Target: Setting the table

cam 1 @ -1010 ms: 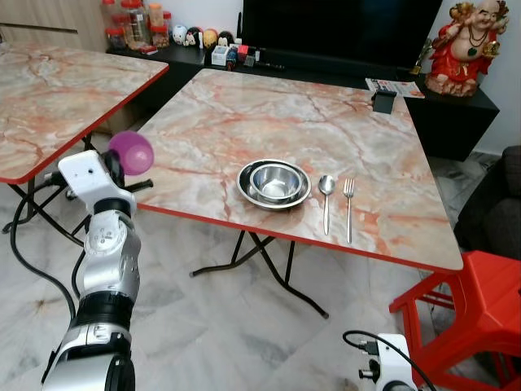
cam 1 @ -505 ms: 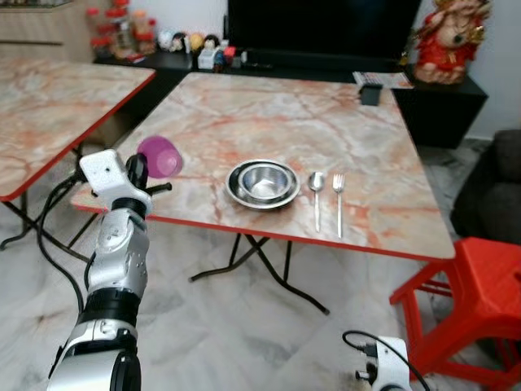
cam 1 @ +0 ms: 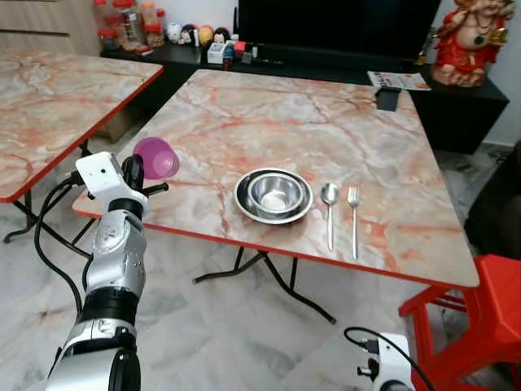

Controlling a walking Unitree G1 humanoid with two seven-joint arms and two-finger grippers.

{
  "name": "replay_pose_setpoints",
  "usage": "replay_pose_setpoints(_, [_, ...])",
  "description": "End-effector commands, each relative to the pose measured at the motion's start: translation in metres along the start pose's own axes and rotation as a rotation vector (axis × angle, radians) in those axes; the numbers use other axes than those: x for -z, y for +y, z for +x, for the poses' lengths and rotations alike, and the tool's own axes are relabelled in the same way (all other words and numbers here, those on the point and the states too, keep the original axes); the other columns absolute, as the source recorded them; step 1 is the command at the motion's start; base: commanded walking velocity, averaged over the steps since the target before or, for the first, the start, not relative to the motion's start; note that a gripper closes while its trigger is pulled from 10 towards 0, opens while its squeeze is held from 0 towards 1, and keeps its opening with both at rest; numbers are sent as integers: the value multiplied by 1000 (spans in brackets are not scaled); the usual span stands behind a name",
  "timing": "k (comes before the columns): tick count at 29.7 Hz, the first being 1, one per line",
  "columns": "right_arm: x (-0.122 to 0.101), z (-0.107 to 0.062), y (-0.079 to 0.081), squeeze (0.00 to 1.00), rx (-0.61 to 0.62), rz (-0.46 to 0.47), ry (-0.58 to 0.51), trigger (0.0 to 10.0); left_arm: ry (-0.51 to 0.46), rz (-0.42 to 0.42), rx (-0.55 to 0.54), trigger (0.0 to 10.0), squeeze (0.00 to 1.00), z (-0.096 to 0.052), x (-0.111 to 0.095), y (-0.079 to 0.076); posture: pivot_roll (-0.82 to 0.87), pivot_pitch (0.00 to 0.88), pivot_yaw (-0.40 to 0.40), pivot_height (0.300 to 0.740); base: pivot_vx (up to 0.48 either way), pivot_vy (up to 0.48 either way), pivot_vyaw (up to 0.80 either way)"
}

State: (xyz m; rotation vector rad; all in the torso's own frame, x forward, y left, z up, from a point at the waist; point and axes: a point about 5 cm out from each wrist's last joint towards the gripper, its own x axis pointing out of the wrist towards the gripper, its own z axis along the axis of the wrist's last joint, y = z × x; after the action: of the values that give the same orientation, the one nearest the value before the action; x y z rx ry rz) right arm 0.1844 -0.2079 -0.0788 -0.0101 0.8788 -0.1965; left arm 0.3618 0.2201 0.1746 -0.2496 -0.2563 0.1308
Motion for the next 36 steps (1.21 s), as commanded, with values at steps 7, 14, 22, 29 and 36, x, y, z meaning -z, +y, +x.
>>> replay_pose_setpoints(7, [-1,0,0,0,-2,-3,-4,10000,-17,23,43,10000,0,7,-7,-12,-13,0,-36,740,356,0,0])
replay_pose_setpoints(14, [0,0,2,0,-7,10,-4,10000,-15,13,53,10000,0,8,-7,-15,-14,0,-37,740,359,0,0])
replay_pose_setpoints(22, [2,0,1,0,0,2,4,10000,41,35,79,10000,0,6,0,-17,-9,0,-38,740,358,0,0])
replay_pose_setpoints(29, [5,-1,1,0,2,1,15,10000,112,17,203,10000,0,-4,11,-29,-10,0,-36,740,83,0,0])
replay_pose_setpoints(36, [5,-1,1,0,2,1,14,10000,146,21,247,10000,0,-8,17,-38,-18,0,-32,740,0,0,0])
